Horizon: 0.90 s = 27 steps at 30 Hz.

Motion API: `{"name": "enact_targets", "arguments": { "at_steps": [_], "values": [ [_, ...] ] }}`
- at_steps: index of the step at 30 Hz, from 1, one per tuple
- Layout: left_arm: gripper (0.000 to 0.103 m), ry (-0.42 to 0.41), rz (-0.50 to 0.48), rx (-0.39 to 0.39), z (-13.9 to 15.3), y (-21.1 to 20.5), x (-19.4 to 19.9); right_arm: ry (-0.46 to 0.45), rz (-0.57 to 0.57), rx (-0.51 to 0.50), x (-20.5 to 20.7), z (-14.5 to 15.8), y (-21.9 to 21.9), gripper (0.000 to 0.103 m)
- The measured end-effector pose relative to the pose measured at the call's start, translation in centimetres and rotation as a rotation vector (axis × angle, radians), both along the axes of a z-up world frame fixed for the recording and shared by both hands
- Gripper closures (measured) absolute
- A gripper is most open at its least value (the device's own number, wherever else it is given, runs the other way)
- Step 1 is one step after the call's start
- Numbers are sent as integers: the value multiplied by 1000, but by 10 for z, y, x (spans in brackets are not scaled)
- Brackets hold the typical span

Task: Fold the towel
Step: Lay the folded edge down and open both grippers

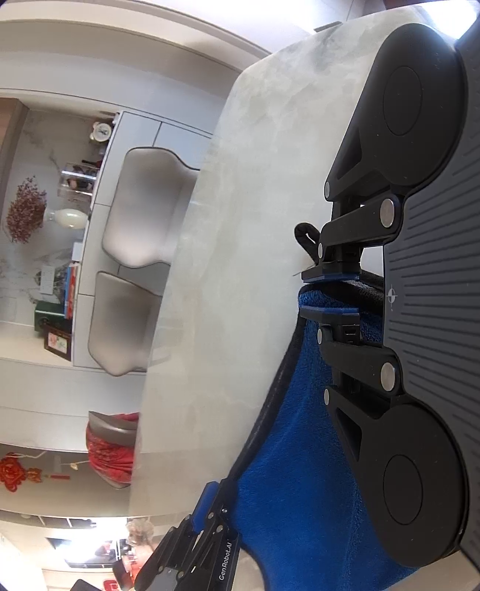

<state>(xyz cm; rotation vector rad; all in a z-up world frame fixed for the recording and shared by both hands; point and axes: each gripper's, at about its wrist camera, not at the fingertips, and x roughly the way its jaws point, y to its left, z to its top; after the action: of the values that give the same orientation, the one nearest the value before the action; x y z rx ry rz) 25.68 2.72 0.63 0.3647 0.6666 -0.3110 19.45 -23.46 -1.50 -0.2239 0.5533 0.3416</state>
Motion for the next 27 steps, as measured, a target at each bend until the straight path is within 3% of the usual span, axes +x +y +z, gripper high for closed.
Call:
{"name": "enact_targets", "arguments": {
  "at_steps": [5, 9, 17, 20, 21, 27],
  "values": [
    [90, 42, -1, 9, -10, 0, 8, 33, -5, -20, 7, -7, 0, 90],
    [87, 45, -28, -1, -8, 7, 3, 58, -2, -25, 6, -10, -3, 85],
    [83, 17, -64, 85, -18, 3, -6, 47, 10, -21, 3, -11, -4, 83],
    [94, 16, -44, 74, -18, 2, -3, 24, 8, -31, 0, -11, -1, 87],
    [103, 14, -42, 76, -18, 1, -2, 20, 8, -28, 0, -10, -1, 88],
    [103, -8, -16, 33, -10, 1, -2, 0, -9, 23, 2, -2, -8, 88]
  ]
}}
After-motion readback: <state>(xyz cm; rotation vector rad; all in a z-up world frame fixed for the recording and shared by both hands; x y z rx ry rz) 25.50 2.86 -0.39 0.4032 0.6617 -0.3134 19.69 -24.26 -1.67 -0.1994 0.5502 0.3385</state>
